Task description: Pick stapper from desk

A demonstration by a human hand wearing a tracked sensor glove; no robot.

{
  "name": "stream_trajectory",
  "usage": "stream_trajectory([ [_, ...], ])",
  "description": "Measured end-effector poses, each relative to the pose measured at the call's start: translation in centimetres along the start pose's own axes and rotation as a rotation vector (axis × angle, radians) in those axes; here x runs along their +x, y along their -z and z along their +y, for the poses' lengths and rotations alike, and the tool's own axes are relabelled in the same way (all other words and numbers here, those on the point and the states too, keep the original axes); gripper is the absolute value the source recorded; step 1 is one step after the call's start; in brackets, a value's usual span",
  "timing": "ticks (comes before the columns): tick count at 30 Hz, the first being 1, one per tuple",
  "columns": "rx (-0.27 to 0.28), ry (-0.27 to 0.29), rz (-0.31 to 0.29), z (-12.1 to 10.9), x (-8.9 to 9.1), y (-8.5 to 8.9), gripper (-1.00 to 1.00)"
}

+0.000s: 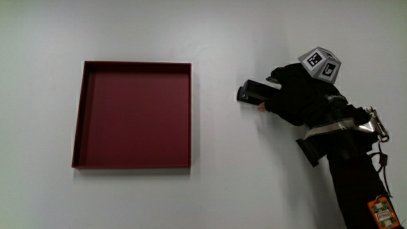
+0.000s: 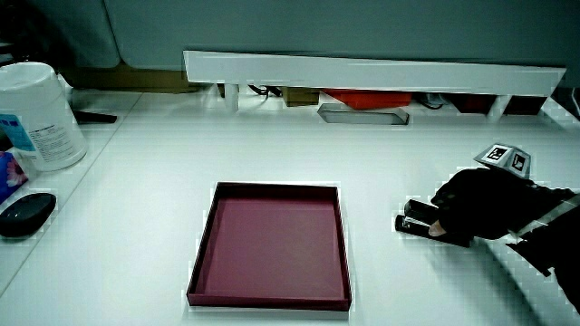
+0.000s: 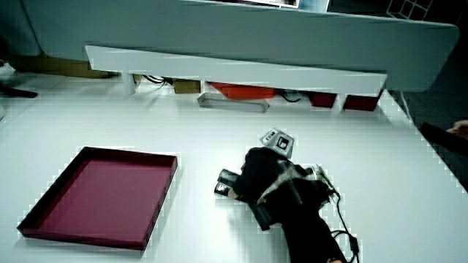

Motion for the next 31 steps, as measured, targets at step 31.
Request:
stream_trajectory([
  [31, 0.03, -0.126, 0.045, -1.7, -6.7, -2.1, 1.0],
])
